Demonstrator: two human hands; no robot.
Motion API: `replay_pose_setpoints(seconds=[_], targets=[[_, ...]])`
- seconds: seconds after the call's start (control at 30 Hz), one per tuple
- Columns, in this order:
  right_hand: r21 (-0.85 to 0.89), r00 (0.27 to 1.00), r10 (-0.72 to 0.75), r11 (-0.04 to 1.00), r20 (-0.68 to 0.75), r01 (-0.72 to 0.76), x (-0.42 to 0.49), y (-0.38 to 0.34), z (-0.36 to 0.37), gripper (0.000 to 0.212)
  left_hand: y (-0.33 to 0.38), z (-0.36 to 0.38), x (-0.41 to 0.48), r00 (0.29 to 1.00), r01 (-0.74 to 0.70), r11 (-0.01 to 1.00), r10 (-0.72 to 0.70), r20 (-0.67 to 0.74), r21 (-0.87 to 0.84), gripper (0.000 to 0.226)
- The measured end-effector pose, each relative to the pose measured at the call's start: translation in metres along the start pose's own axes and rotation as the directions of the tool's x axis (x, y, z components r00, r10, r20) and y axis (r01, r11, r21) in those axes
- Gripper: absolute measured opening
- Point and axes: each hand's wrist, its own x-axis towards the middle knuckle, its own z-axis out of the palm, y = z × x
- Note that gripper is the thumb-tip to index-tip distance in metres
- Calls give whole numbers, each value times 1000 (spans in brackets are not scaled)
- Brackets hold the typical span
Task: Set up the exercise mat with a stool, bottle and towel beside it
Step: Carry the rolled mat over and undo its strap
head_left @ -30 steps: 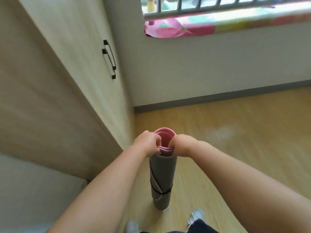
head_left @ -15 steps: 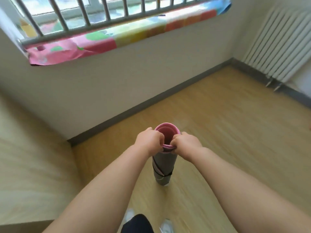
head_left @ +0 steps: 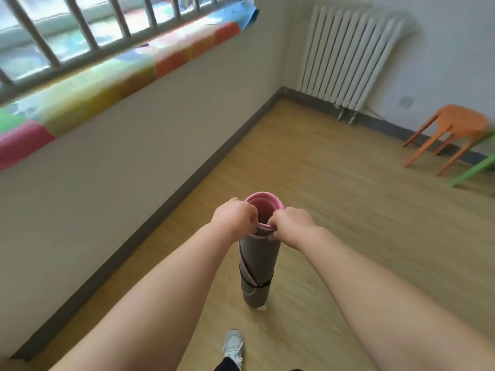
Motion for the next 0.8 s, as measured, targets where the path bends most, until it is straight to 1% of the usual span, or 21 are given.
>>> replay_pose_setpoints(seconds=[0.03,0.13,0.2,0.33,0.37,0.43,0.5,0.57,0.63,0.7,0.8], targets=[[28,999,33,999,-4,-33,9,8,-4,4,1,-7,20,999,-40,999,40,14,10,16],[114,990,138,984,-4,-136,31,35,-19,8,13,-22,76,986,-156,987,153,58,42,17],[170,978,208,964,12,-207,49,60,-30,6,28,-30,119,969,-236,969,229,90,71,17],[264,959,279,922,52,-283,95,115,-57,14,57,-44,203,944,-319,943,307,120,99,20],[269,959,277,921,60,-282,103,119,-60,17,56,-46,211,942,-326,938,313,119,115,20],[269,963,263,924,64,-271,128,136,-72,16,60,-53,240,946,-317,942,304,114,113,20],[273,966,252,927,49,-256,163,164,-89,14,67,-62,281,959,-274,957,266,95,97,20],[257,975,223,941,13,-219,192,186,-106,23,74,-75,314,969,-244,966,238,71,90,19],[188,980,194,965,-47,-182,219,203,-124,31,78,-87,346,978,-208,975,207,16,82,18],[140,977,192,974,-98,-177,248,220,-144,27,80,-95,376,983,-178,983,180,-34,50,18],[55,978,182,983,-103,-177,292,239,-174,21,79,-110,420,984,-161,986,163,-70,33,19]])
